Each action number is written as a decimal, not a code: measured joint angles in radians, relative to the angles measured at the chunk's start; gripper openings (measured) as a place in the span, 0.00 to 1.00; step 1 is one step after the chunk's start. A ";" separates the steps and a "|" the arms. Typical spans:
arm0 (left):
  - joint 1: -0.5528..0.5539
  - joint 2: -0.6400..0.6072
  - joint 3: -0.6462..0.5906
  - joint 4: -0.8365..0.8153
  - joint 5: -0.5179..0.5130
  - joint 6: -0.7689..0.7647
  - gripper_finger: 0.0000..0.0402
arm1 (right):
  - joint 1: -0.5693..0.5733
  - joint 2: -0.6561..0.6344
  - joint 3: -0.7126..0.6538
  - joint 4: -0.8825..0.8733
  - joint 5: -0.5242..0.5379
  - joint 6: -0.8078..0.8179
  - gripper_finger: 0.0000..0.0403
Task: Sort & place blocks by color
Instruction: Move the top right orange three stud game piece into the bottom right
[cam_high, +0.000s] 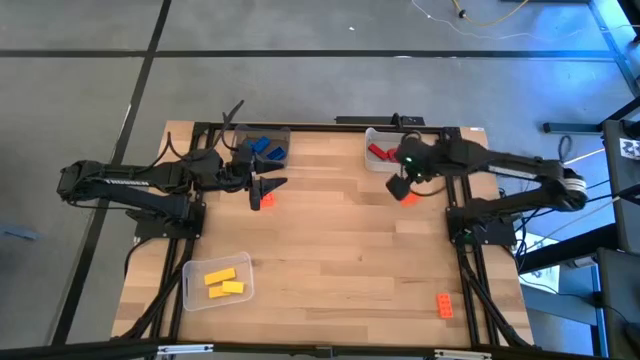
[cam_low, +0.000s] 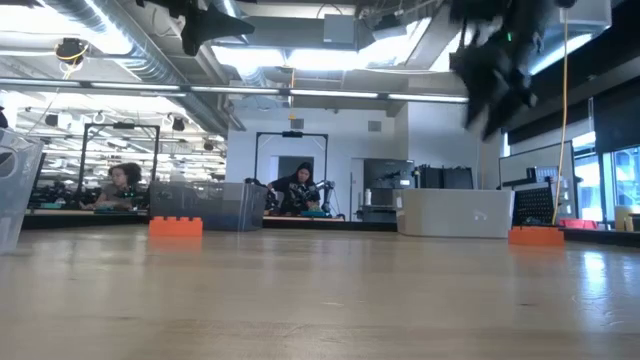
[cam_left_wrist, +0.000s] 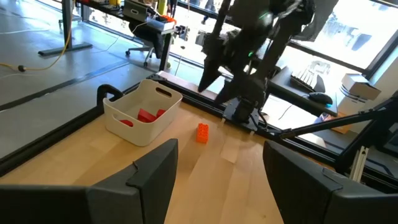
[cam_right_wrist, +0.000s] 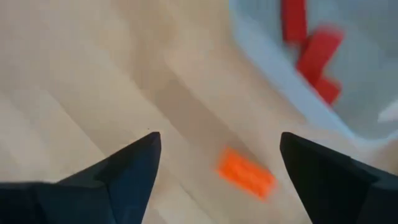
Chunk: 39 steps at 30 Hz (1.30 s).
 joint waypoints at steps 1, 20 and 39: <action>0.000 0.000 0.000 0.000 0.000 0.000 0.57 | -0.025 0.030 0.001 -0.046 -0.033 -0.062 0.82; 0.000 0.000 0.000 0.000 0.000 -0.001 0.57 | -0.085 0.272 -0.280 0.066 0.012 -0.798 0.82; 0.000 0.000 0.000 -0.004 -0.001 0.000 0.57 | -0.084 0.277 -0.340 0.158 -0.020 -0.798 0.41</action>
